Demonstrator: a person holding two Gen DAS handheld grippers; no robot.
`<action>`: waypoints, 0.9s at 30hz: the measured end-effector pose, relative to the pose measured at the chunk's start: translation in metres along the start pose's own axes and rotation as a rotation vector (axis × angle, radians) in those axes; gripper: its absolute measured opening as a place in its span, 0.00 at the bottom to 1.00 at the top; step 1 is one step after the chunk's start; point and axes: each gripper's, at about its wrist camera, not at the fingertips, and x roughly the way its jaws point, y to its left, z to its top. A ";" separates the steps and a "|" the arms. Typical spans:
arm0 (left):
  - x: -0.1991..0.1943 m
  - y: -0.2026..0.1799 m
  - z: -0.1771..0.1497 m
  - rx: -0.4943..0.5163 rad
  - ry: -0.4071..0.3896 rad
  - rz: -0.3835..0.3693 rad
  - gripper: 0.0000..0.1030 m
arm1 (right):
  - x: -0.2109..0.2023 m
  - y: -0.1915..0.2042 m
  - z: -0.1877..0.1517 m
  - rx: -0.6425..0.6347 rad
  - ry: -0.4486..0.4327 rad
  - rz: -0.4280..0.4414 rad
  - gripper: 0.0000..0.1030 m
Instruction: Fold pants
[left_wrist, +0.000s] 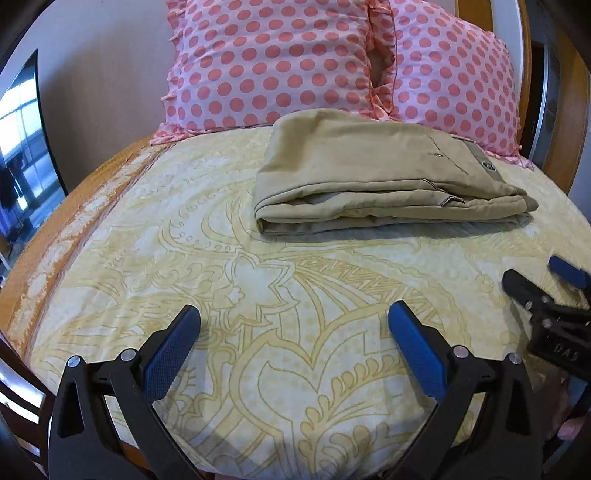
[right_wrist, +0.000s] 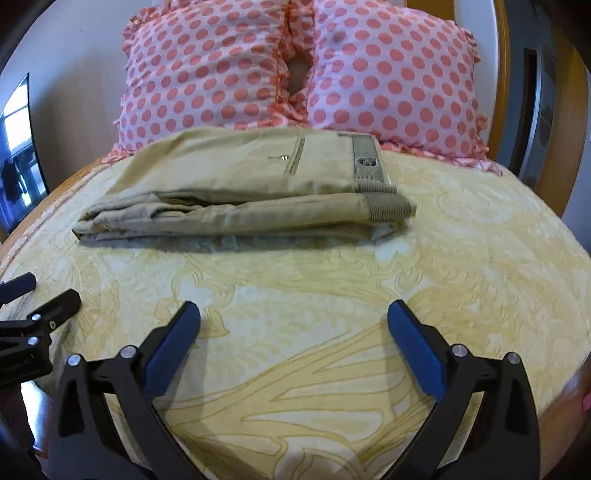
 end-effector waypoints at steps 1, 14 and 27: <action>-0.001 0.000 -0.001 0.002 -0.008 -0.001 0.99 | -0.002 0.001 -0.002 -0.001 -0.010 -0.005 0.98; -0.004 -0.001 -0.011 0.000 -0.091 0.007 0.99 | -0.001 0.002 -0.005 0.010 -0.040 -0.029 0.98; -0.004 0.000 -0.011 0.001 -0.091 0.006 0.99 | -0.001 0.001 -0.005 0.009 -0.040 -0.027 0.98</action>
